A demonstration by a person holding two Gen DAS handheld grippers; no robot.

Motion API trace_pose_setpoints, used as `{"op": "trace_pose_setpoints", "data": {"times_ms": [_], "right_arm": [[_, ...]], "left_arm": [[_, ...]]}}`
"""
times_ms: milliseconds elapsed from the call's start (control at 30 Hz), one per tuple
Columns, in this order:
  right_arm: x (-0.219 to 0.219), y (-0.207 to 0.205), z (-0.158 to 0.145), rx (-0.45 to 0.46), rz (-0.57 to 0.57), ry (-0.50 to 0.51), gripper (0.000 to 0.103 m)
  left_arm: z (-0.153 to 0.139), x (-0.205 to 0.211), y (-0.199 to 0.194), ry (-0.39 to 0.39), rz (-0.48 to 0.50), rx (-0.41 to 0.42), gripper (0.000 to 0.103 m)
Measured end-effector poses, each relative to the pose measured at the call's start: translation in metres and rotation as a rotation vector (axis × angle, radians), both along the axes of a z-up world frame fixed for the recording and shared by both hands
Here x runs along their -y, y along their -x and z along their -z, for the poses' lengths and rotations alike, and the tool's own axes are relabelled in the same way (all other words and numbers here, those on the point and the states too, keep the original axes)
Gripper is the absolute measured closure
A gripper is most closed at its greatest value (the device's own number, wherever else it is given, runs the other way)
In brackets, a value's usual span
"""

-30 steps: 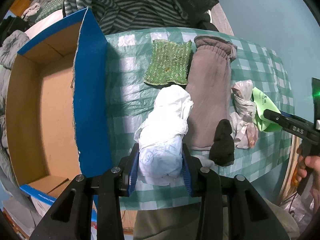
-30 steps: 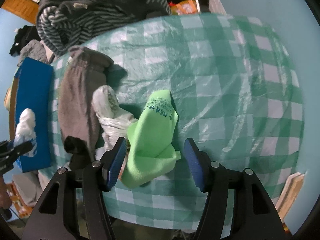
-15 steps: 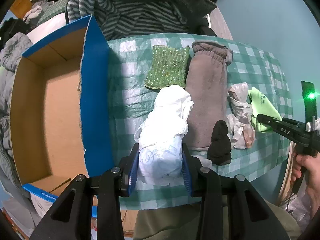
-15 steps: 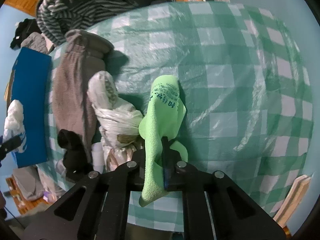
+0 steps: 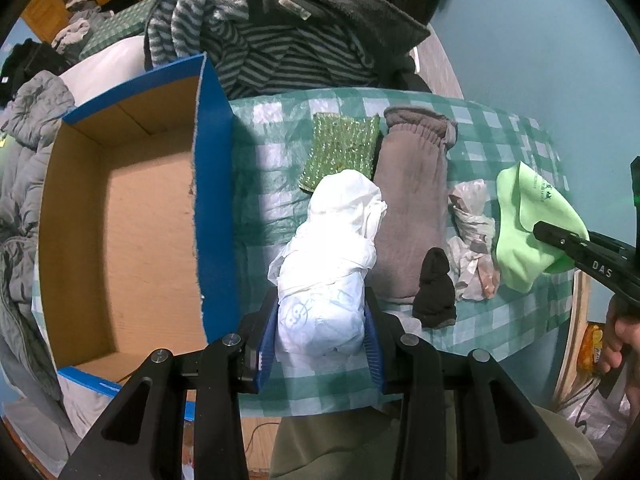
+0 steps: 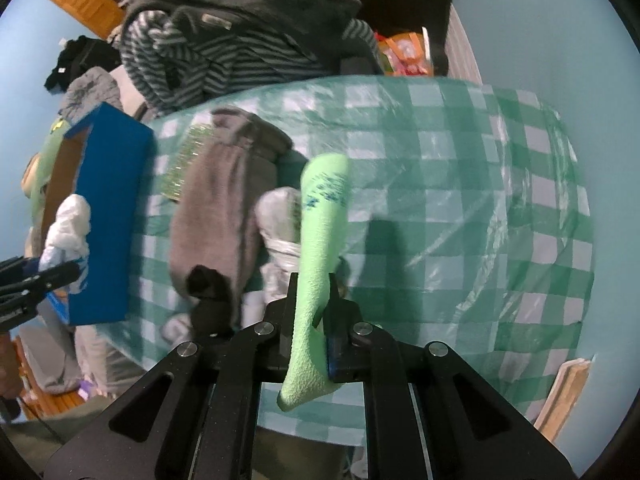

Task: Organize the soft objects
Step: 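Lift the white sock with the left gripper while the right gripper lifts the green sock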

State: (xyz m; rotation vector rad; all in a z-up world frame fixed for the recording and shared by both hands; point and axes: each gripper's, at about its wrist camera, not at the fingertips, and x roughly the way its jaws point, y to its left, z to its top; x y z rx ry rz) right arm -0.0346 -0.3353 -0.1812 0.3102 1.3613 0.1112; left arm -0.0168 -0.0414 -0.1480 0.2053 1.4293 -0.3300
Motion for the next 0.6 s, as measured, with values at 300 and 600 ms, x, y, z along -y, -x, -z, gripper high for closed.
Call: {"op": "trace_pose_setpoints", "data": {"times_ms": [300, 600], "right_arm": [[-0.028, -0.007, -0.036, 0.059, -0.038, -0.019, 0.094], [-0.059, -0.022, -0.063, 0.101, -0.096, -0.027, 0.094]], "left_arm": [[-0.015, -0.013, -0.002, 0.008, -0.025, 0.028, 0.065], [-0.025, -0.035, -0.005, 0.013, -0.067, 0.045, 0.065]]}}
